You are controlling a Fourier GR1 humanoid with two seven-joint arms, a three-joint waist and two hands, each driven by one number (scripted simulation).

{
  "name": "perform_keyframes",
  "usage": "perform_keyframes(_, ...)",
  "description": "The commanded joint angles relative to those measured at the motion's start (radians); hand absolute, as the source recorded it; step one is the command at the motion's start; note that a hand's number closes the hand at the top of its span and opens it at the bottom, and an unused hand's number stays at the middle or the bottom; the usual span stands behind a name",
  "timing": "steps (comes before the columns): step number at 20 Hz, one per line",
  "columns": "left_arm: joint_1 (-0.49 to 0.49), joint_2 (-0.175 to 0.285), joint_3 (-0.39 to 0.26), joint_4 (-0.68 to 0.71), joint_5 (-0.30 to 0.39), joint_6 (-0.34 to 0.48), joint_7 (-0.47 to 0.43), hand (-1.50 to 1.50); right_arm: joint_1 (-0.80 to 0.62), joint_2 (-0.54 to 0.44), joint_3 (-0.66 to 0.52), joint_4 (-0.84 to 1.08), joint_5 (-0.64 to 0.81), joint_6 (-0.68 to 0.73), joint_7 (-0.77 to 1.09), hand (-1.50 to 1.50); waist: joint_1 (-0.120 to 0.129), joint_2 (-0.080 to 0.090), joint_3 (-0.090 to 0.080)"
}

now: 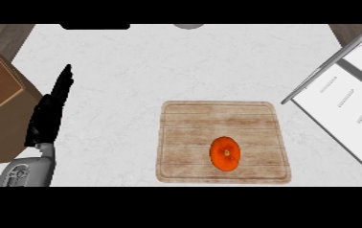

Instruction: Pick the bell pepper from the cutting board and place it in the tiered basket

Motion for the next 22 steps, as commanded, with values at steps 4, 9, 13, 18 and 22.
perform_keyframes(4,-0.008,0.014,0.029,0.047,0.001,-0.015,-0.048,0.00,0.109,0.087,-0.032,-0.101,-0.055,-0.188,-0.008,-1.50,0.002,0.002,0.000)
perform_keyframes(9,0.054,-0.011,0.012,0.002,-0.014,-0.005,-0.059,0.00,0.166,0.054,-0.062,-0.227,-0.077,-0.249,-0.039,-1.50,0.000,-0.001,0.000)
perform_keyframes(13,0.037,0.011,0.026,-0.031,0.007,-0.037,-0.019,0.00,0.095,-0.014,-0.065,-0.267,-0.059,-0.234,0.002,-1.50,0.007,-0.001,0.000)
perform_keyframes(18,0.033,-0.009,0.018,-0.023,-0.023,-0.005,-0.020,0.00,0.180,0.023,-0.104,-0.545,-0.067,-0.102,0.164,-1.50,-0.008,-0.004,-0.001)
perform_keyframes(22,-0.022,-0.009,0.029,-0.002,-0.022,0.002,0.012,0.00,0.243,0.049,-0.216,-0.703,-0.171,-0.028,0.208,-1.50,-0.024,-0.006,-0.001)
